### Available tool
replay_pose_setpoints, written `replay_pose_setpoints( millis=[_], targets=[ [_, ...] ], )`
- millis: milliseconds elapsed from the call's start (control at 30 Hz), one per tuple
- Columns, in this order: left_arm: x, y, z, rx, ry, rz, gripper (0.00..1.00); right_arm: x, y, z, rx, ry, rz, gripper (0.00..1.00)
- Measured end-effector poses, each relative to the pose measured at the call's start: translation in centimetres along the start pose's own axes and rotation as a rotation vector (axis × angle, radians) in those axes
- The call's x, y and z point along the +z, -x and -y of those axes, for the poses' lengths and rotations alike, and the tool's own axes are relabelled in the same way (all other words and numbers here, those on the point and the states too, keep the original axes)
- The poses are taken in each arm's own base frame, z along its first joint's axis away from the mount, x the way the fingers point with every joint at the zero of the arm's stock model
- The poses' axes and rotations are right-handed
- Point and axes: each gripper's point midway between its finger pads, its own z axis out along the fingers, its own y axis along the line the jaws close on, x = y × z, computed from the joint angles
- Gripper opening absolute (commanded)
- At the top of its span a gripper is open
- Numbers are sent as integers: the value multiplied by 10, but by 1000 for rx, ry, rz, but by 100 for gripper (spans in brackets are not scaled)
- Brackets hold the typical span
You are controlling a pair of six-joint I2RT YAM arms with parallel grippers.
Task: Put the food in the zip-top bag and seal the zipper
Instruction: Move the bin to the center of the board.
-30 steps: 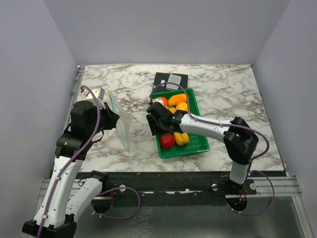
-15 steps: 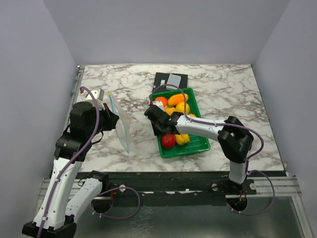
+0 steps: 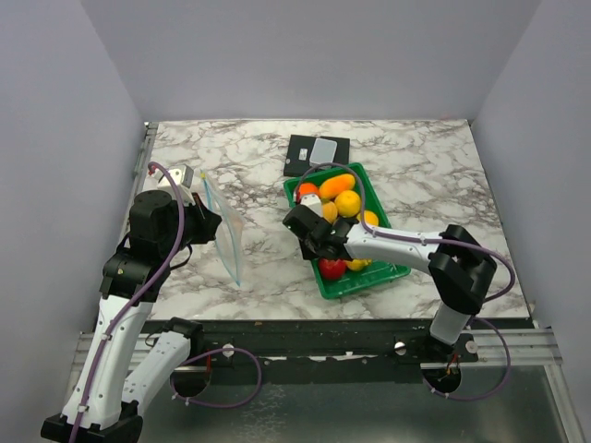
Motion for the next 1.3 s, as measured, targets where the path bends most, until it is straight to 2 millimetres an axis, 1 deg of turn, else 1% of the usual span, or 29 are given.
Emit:
replay_pose_setpoints(
  millis=[233, 367, 467, 633, 800, 1067, 1167, 1300],
  targets=[
    [0, 0, 0, 0, 0, 0, 0, -20, -12, 22, 6, -28, 8, 1],
    [0, 0, 0, 0, 0, -1, 0, -32, -12, 30, 19, -26, 26, 1],
    [1, 0, 0, -1, 1, -4, 0, -35, -13, 33, 23, -29, 34, 1],
    [3, -2, -1, -2, 4, -13, 0, -32, -20, 40, 11, -53, 24, 1],
    [6, -3, -2, -4, 7, -23, 0, -28, -20, 48, 1, -73, 21, 1],
    [19, -15, -3, -15, -4, -69, 0, -15, -21, 78, 7, -135, 1, 1],
    [23, -19, -4, -23, -2, -87, 0, -12, -18, 86, 18, -147, 8, 1],
    [26, -20, -3, -33, -8, -91, 0, -7, -11, 96, 35, -159, 22, 1]
  ],
)
